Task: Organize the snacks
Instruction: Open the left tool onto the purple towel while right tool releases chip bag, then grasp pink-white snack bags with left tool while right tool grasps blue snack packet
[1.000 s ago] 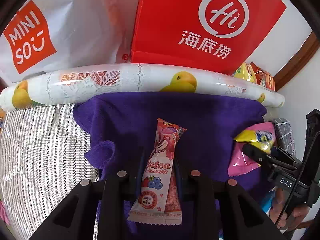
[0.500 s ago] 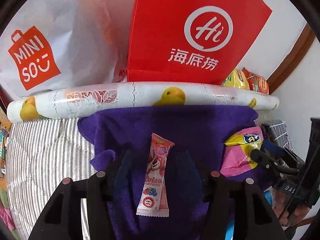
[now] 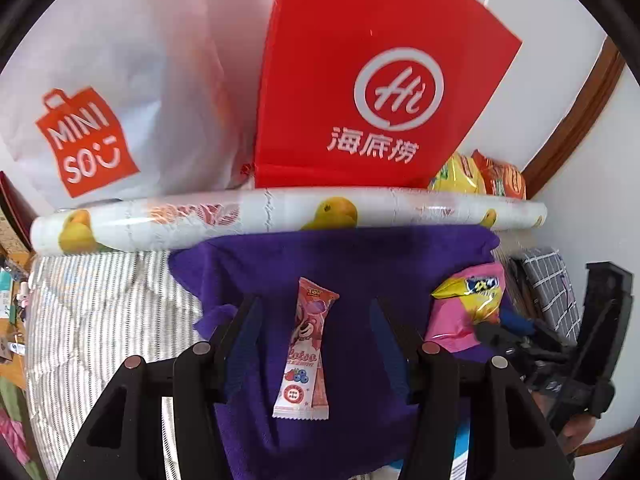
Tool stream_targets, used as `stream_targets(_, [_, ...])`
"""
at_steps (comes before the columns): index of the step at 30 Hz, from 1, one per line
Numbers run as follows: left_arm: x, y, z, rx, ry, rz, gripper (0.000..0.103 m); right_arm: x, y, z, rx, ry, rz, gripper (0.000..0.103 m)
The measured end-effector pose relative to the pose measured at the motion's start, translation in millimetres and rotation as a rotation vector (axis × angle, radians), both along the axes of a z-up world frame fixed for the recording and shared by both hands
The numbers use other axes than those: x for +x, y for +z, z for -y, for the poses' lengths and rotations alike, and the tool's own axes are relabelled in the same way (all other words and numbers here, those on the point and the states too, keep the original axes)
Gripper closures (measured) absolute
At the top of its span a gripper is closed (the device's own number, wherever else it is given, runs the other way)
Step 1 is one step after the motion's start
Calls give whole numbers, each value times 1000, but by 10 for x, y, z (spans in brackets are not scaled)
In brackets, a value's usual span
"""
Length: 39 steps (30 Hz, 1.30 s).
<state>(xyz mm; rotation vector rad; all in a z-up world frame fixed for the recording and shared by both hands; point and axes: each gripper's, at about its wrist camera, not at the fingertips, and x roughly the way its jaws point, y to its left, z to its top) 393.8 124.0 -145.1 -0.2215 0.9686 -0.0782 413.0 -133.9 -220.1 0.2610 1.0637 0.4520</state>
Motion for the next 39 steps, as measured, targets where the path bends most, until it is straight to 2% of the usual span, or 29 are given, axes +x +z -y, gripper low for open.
stream_targets(6, [-145, 119, -74, -4, 13, 18, 49, -9, 18, -210, -12, 5, 6, 20])
stream_targets(11, [-291, 171, -77, 19, 20, 13, 49, -25, 55, -191, -28, -5, 10, 20])
stream_targets(14, [-435, 213, -88, 21, 23, 18, 49, -109, 196, -111, -37, -46, 39, 20])
stream_targets(17, [-584, 218, -74, 18, 18, 16, 42, -279, 395, -56, -40, -51, 85, 20])
stream_targets(20, [-771, 191, -26, 38, 12, 9, 40, -532, 594, -46, -63, -41, 140, 20])
stream_targets(25, [-1119, 58, -8, 28, 10, -18, 37, -998, 782, -12, -95, -31, 177, 20])
stream_targets(31, [-1445, -195, 55, 21, -8, -66, 36, -1608, 855, 55, -157, -43, 204, 20])
stream_targets(39, [-1513, -608, 122, 25, -15, -125, 36, -2180, 623, 49, -172, 10, 158, 20])
